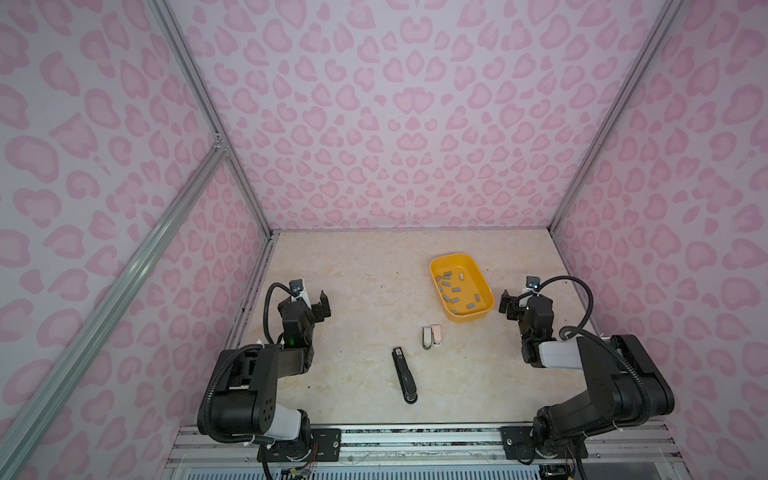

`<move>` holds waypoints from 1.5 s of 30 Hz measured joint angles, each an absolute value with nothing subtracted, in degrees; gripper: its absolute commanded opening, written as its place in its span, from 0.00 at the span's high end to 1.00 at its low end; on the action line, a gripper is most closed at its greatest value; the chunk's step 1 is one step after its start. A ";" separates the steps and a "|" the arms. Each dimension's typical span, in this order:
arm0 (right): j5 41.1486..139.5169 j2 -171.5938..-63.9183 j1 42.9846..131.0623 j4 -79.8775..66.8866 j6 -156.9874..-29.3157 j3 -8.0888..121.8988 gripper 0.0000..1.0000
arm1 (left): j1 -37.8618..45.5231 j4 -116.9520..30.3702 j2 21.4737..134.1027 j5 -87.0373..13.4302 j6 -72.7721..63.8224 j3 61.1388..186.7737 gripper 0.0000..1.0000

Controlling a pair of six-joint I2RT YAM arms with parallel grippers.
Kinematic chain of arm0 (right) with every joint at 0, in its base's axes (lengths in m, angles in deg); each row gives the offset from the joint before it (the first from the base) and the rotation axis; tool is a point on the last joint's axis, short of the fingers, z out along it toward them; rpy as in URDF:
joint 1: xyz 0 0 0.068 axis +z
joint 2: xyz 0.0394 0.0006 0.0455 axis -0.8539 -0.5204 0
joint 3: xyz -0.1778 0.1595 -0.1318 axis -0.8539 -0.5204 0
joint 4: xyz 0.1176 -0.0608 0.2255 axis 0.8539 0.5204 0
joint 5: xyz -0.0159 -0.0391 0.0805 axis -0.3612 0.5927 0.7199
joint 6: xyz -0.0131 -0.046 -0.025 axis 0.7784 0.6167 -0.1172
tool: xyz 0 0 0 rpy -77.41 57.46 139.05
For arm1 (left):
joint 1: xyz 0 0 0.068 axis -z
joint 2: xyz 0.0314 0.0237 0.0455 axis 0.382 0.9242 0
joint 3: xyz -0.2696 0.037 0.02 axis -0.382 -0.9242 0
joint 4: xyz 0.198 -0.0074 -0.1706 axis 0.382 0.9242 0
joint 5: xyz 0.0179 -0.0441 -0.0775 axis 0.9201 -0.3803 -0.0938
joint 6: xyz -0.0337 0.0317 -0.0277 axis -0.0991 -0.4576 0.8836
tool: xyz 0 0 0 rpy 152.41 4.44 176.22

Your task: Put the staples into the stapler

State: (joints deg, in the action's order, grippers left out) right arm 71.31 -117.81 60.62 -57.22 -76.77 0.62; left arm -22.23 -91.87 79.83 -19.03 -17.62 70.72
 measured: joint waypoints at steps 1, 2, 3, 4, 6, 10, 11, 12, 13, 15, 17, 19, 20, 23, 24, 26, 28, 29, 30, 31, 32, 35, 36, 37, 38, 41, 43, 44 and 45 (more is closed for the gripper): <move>71.31 -117.81 60.62 -57.22 -76.77 0.62 0.01 | -22.23 -91.87 79.83 -19.03 -17.62 70.72 0.02; 71.31 -117.81 60.62 -57.22 -76.77 0.62 0.01 | -22.23 -91.87 79.83 -19.03 -17.62 70.72 0.02; 71.31 -117.81 60.62 -57.22 -76.77 0.62 0.01 | -22.23 -91.87 79.83 -19.03 -17.62 70.72 0.02; 71.31 -117.81 60.62 -57.22 -76.77 0.62 0.01 | -22.23 -91.87 79.83 -19.03 -17.62 70.72 0.02; 71.31 -117.81 60.62 -57.22 -76.77 0.62 0.01 | -22.23 -91.87 79.83 -19.03 -17.62 70.72 0.02; 71.31 -117.81 60.62 -57.22 -76.77 0.62 0.01 | -22.23 -91.87 79.83 -19.03 -17.62 70.72 0.02; 71.31 -117.81 60.62 -57.22 -76.77 0.60 0.01 | -22.23 -91.87 79.83 -19.03 -17.62 70.72 0.02; 71.31 -117.79 60.62 -57.28 -76.77 0.60 0.01 | -22.23 -91.87 79.83 -19.03 -17.62 70.72 0.02; 71.31 -117.61 60.62 -57.41 -76.77 0.58 0.01 | -22.23 -91.87 79.83 -19.03 -17.62 70.72 0.02; 71.31 -116.39 60.62 -56.95 -76.73 0.62 0.01 | -22.23 -91.89 79.83 -19.03 -17.62 70.72 0.02; 71.48 -114.86 60.64 -56.25 -76.32 0.93 0.01 | -22.23 -91.87 79.78 -19.03 -17.62 70.70 0.02; 71.44 -113.20 60.79 -56.25 -76.32 0.71 0.01 | -21.97 -90.29 79.13 -19.03 -17.79 71.51 0.02; 70.74 -112.04 60.88 -56.30 -76.38 0.12 0.01 | -21.49 -87.21 77.88 -18.29 -18.05 73.01 0.02; 67.40 -107.36 60.92 -54.22 -78.24 -1.60 0.01 | -19.26 -80.92 73.55 -15.64 -18.01 77.85 0.02; 65.91 -104.96 60.92 -52.08 -79.33 -1.65 0.01 | -18.45 -79.80 71.89 -14.79 -17.99 78.46 0.02; 63.31 -100.19 60.88 -46.90 -81.74 -0.62 0.01 | -16.92 -77.33 68.35 -13.30 -17.75 78.13 0.02; 61.87 -96.26 60.88 -40.23 -85.10 1.76 0.01 | -15.19 -74.12 63.19 -12.60 -16.90 77.39 0.02; 61.89 -94.86 60.84 -37.85 -86.74 2.64 0.01 | -14.73 -72.59 60.75 -12.78 -16.13 77.50 0.03; 62.24 -93.57 60.82 -35.60 -88.71 3.33 0.01 | -14.32 -70.18 58.01 -13.67 -15.08 78.26 0.02; 63.31 -92.48 60.75 -33.39 -91.22 3.71 0.01 | -14.21 -67.41 55.78 -15.03 -14.03 79.83 0.02; 64.60 -91.76 60.55 -31.78 -93.10 3.82 0.01 | -14.21 -64.98 54.04 -16.12 -12.98 81.71 0.02; 70.22 -90.38 59.04 -27.27 -99.64 4.23 0.01 | -14.25 -56.39 49.29 -21.21 -9.95 89.47 0.02; 71.90 -90.12 58.39 -25.68 -102.06 4.58 0.01 | -14.23 -53.16 47.96 -23.36 -8.87 92.49 0.03; 73.58 -89.90 57.82 -24.06 -103.46 5.08 0.01 | -14.19 -50.19 46.76 -25.28 -7.83 95.46 0.02; 75.05 -89.57 57.21 -22.33 -104.62 5.54 0.01 | -14.19 -47.87 45.69 -27.16 -6.84 97.87 0.02; 80.14 -86.88 54.13 -22.49 -106.35 3.27 0.01 | -14.14 -42.34 42.80 -31.46 -3.37 102.22 0.02; 81.93 -85.46 52.23 -23.21 -107.29 0.12 0.01 | -14.16 -39.28 41.01 -32.67 -0.68 102.46 0.03; 82.87 -85.31 51.26 -22.49 -107.85 -0.47 0.01 | -14.25 -37.05 40.11 -33.10 0.46 102.52 0.02; 83.53 -85.37 50.85 -22.20 -107.81 -0.45 0.01 | -14.38 -34.86 39.63 -33.26 1.22 102.98 0.02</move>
